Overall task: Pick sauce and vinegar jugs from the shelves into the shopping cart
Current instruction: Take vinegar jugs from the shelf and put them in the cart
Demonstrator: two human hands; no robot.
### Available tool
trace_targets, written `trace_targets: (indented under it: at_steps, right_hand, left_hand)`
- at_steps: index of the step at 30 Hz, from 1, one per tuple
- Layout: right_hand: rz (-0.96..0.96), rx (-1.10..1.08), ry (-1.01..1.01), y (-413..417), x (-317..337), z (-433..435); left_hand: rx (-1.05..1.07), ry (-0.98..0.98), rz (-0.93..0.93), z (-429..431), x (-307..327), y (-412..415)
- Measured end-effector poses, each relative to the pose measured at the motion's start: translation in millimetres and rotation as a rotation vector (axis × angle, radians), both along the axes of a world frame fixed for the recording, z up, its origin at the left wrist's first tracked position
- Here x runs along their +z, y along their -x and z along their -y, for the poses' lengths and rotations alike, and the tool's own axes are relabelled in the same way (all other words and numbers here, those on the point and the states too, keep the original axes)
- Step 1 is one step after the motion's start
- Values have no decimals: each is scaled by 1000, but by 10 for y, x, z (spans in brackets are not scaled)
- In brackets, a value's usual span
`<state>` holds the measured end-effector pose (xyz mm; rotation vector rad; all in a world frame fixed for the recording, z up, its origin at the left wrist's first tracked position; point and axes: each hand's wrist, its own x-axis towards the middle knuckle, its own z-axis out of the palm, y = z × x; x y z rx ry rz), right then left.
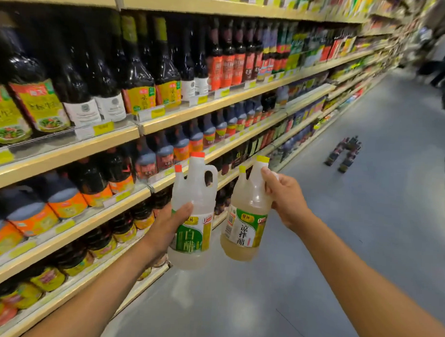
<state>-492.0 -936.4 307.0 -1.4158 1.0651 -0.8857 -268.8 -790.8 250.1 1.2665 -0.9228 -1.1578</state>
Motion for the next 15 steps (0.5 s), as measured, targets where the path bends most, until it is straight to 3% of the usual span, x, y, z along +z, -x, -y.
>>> trace_targets:
  at_steps: [15]
  right_hand:
    - [35,-376,-47,1782,23,1245]
  left_hand:
    - [-286,-28,-91,1919,-9,1439]
